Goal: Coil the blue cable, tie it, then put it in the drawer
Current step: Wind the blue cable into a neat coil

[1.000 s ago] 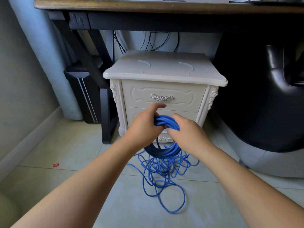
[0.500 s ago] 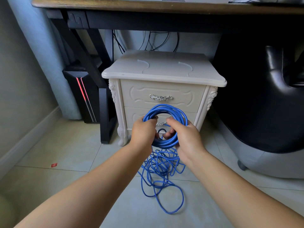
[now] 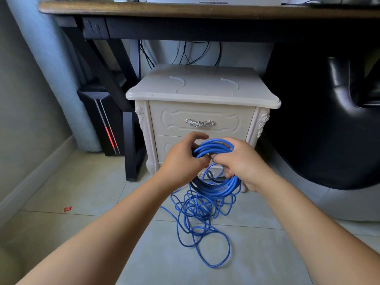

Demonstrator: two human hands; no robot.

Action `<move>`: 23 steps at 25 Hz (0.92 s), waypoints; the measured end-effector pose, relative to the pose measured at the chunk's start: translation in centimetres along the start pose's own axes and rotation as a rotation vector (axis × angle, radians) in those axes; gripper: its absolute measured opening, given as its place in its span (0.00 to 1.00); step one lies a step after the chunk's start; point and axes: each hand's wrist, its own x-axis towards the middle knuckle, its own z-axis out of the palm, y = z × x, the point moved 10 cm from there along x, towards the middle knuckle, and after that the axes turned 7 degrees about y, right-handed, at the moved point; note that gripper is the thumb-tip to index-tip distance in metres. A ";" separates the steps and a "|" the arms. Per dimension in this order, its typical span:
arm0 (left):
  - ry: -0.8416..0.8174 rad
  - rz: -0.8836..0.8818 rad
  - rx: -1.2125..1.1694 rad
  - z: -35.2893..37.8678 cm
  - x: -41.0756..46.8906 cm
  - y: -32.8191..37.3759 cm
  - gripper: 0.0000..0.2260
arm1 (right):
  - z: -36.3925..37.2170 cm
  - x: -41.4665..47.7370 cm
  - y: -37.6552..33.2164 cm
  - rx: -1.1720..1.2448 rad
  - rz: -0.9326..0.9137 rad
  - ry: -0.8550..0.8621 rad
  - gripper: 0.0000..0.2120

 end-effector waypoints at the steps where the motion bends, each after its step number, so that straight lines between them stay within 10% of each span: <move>1: -0.041 0.006 0.026 0.3 -0.1 0.2 0.21 | 0.2 -0.2 -0.5 -0.082 -0.034 -0.033 0.12; 6: -0.138 -0.047 0.087 1.3 -0.1 -0.7 0.10 | 0.5 -0.2 -0.9 -0.321 -0.104 -0.038 0.07; 17: 0.316 -0.419 -0.550 0.0 -0.3 -4.2 0.06 | 2.1 -0.6 3.1 0.643 0.215 0.108 0.06; 23: 0.262 -0.475 -0.515 1.3 -1.1 -4.5 0.06 | 0.1 -0.3 3.6 0.477 0.178 0.298 0.09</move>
